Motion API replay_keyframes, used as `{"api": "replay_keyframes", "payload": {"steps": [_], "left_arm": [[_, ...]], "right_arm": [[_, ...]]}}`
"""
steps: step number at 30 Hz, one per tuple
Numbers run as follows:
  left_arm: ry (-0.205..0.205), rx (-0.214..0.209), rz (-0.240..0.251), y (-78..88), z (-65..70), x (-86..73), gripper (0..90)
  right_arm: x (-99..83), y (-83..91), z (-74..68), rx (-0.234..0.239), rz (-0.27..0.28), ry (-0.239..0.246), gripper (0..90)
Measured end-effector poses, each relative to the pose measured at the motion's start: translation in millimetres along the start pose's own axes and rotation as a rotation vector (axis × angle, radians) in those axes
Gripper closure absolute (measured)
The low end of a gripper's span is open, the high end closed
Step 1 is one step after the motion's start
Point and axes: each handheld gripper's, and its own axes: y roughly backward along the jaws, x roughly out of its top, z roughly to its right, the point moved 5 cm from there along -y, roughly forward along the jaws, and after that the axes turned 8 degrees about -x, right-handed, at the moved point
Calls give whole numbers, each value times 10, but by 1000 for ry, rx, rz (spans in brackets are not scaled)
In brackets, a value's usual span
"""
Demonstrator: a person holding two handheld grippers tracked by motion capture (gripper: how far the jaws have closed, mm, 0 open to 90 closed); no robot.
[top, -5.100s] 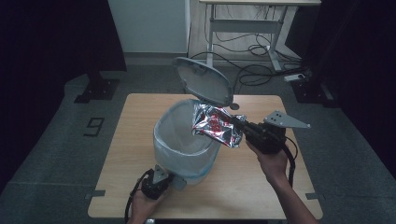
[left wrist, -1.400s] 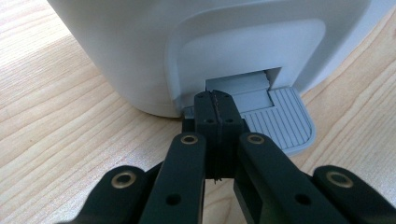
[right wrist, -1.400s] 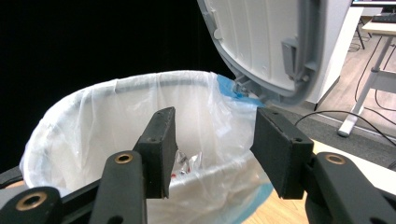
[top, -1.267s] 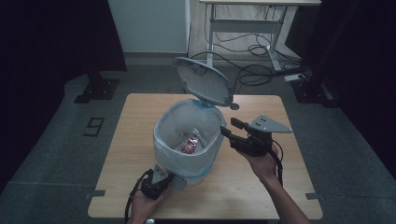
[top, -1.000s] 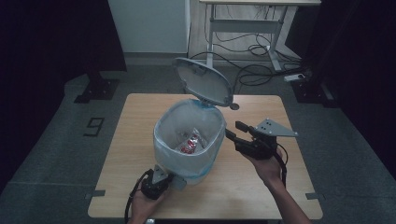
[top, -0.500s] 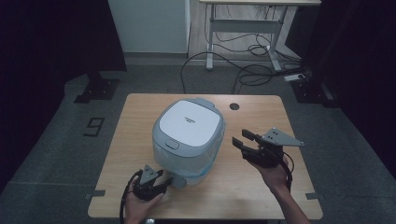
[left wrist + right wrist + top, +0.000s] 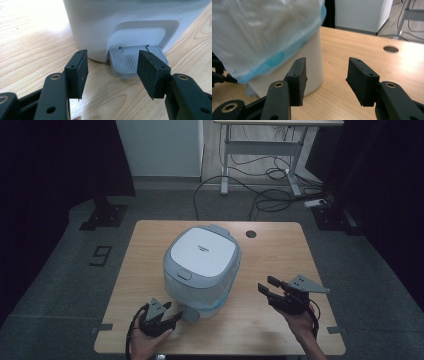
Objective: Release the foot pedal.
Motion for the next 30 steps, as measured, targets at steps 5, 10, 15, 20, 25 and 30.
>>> {"api": "replay_keyframes", "payload": {"steps": [5, 10, 15, 20, 25, 30], "left_arm": [[7, -3, 0, 14, -25, -9, 421], [15, -2, -6, 19, -54, -25, 420], [23, 2, -8, 26, -77, -36, 421], [25, 3, -11, 24, -81, -40, 423], [26, 4, -13, 20, -81, -43, 423], [26, 4, -14, 21, -83, -44, 424]], "right_arm": [[-191, -8, 75, -9, -22, -25, 496], [-363, -19, 136, -25, -47, -36, 496], [-527, -32, 193, -39, -75, -37, 497], [-653, -42, 232, -54, -99, -36, 496], [-758, -61, 260, -61, -118, -40, 496], [-820, -79, 275, -64, -133, -42, 496]]}}
